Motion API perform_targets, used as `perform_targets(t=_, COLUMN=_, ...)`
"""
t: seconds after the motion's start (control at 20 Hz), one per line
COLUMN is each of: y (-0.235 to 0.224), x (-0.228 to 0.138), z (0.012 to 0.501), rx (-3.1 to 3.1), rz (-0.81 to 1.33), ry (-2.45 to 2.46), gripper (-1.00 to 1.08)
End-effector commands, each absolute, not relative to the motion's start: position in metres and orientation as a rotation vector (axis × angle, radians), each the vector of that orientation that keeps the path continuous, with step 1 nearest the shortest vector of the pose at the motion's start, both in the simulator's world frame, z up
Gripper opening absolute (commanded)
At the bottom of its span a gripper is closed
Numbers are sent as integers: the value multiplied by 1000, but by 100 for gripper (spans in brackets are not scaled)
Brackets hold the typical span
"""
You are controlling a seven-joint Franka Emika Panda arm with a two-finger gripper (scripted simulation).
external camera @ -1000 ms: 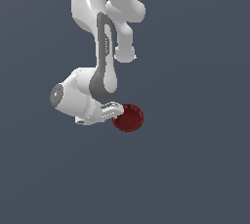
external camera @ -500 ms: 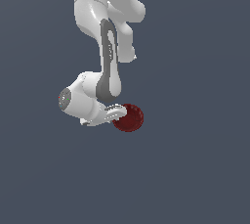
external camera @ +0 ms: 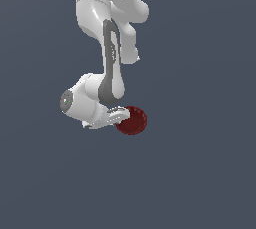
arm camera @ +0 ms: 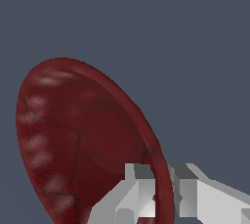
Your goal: Pick up the object and move it to a goal position.
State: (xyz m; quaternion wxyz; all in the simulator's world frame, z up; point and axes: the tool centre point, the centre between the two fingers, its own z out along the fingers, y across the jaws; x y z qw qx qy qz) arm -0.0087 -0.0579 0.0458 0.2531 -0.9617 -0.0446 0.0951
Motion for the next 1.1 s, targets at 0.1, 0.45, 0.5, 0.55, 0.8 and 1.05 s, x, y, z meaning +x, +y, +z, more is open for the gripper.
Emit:
perform_targets(t=0.1, y=-58, x=-5, z=50, rx=-2615, rz=240, ry=-129, gripper=-100)
perform_targets(t=0.45, y=-58, x=30, z=90, rx=-2622, rz=66, ry=-203, gripper=-100)
perform_targets(t=0.5, y=-58, x=36, z=100, rx=-2623, rz=28, ry=-219, gripper=-100)
perform_targets(t=0.55, y=-58, x=43, z=110, rx=-2622, rz=-12, ry=-236, gripper=-100)
perform_targets(t=0.8, y=-58, x=75, z=173, rx=-2608, rz=-245, ry=-333, gripper=-100)
perform_targets(t=1.05, y=-58, x=96, z=247, rx=-2570, rz=-495, ry=-436, gripper=-100)
